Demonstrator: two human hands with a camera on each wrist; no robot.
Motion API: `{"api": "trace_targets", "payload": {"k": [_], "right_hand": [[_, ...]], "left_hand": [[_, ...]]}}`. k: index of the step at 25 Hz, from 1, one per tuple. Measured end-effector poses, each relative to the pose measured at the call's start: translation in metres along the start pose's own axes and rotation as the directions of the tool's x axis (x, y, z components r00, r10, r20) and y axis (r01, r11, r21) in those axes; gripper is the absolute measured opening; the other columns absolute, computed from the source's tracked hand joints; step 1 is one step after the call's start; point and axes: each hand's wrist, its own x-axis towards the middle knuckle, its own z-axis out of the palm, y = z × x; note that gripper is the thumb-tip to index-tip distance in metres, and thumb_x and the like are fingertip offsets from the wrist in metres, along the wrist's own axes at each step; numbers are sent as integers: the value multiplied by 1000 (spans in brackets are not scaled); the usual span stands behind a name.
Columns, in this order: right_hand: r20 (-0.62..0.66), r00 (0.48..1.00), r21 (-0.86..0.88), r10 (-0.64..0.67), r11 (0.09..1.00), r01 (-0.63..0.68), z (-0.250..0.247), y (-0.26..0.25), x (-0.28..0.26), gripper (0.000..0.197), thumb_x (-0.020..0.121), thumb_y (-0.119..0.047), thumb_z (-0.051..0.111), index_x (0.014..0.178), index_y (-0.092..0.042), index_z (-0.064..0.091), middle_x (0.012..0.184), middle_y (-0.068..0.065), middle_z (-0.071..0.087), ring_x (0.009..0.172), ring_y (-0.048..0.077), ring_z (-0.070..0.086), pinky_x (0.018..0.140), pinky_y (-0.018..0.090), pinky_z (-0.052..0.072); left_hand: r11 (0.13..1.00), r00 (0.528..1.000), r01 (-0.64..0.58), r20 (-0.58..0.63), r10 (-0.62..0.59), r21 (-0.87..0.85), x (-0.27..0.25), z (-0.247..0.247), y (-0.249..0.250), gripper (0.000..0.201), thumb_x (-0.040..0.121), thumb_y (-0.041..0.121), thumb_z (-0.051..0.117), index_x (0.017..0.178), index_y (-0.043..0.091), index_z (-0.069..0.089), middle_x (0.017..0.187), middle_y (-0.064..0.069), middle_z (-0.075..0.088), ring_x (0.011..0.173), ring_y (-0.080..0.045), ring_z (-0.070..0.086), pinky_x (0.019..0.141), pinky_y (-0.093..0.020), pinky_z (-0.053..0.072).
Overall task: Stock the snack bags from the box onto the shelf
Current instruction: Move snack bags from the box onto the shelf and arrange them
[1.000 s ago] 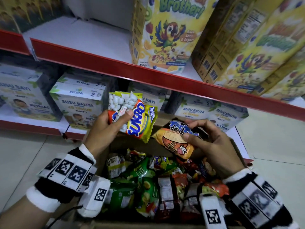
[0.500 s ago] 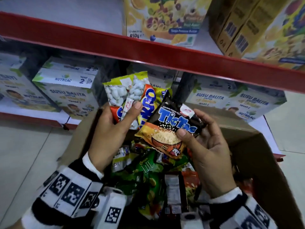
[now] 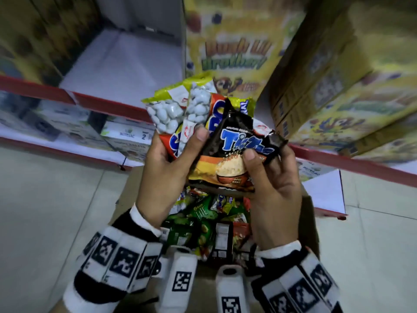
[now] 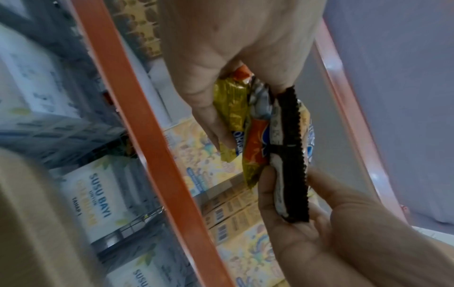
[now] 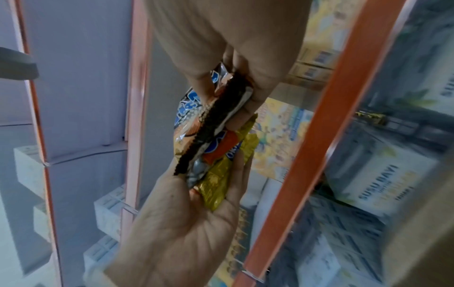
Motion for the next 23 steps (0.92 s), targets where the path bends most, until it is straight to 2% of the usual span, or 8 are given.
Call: {"api": "trace_targets", "payload": {"k": [4, 7, 9, 12, 14, 16, 19, 23], "right_hand": [[-28, 997, -25, 75, 997, -76, 26, -108, -21, 43, 77, -27, 73, 117, -22, 59, 112, 4, 69, 111, 29, 62, 100, 59, 42], [38, 998, -86, 39, 996, -36, 46, -208, -41, 53, 70, -36, 76, 118, -21, 59, 110, 1, 70, 107, 21, 65, 89, 36, 54], [64, 998, -120, -6, 993, 14, 56, -267, -45, 51, 68, -37, 73, 114, -20, 61, 107, 0, 72, 103, 19, 66, 86, 31, 55], [99, 989, -95, -106, 989, 115, 71, -368, -45, 48, 66, -34, 73, 110, -18, 62, 105, 3, 72, 100, 20, 67, 84, 36, 55], [110, 972, -71, -209, 974, 217, 77, -451, -52, 38, 71, -26, 70, 106, -15, 62, 102, 5, 72, 94, 17, 68, 73, 28, 56], [146, 954, -78, -263, 958, 276, 87, -469, -48, 35, 73, -22, 70, 105, -13, 61, 99, 3, 73, 89, 14, 68, 69, 23, 55], [147, 923, -132, -355, 918, 374, 88, -533, -55, 34, 72, -30, 72, 102, -16, 61, 98, 2, 72, 89, 15, 68, 75, 31, 56], [197, 897, -116, -395, 899, 422, 94, -593, -61, 23, 75, -26, 71, 95, -19, 63, 89, -1, 74, 79, 16, 70, 62, 30, 56]], "left_hand": [[998, 998, 32, 60, -29, -50, -27, 26, 103, 47, 79, 41, 69, 122, 25, 59, 116, 8, 69, 108, -10, 65, 83, -22, 53], [985, 992, 86, 109, -70, -149, -52, 52, 191, 55, 74, 45, 73, 126, 36, 57, 128, 5, 62, 121, -15, 57, 102, -43, 42], [981, 992, 89, 106, -71, -174, -58, 75, 241, 57, 70, 48, 75, 124, 37, 58, 128, 6, 62, 122, -17, 57, 104, -49, 39], [989, 993, 15, 120, 2, -144, -59, 122, 331, 41, 72, 46, 74, 112, 39, 66, 116, 8, 69, 109, -12, 64, 88, -36, 53], [990, 986, -36, 156, 57, -133, -64, 164, 405, 33, 73, 44, 73, 105, 38, 69, 109, 9, 72, 102, -9, 67, 76, -27, 57], [983, 983, -123, 120, 140, -140, -57, 170, 423, 39, 71, 44, 68, 107, 31, 68, 108, 9, 72, 102, -9, 67, 80, -28, 57], [968, 961, -234, 129, 244, -88, -57, 204, 475, 42, 78, 40, 62, 116, 23, 62, 111, 12, 70, 106, -5, 65, 84, -21, 54], [939, 926, -339, 156, 345, -63, -61, 218, 526, 37, 80, 42, 60, 111, 22, 64, 109, 6, 72, 104, -11, 66, 88, -33, 52]]}}
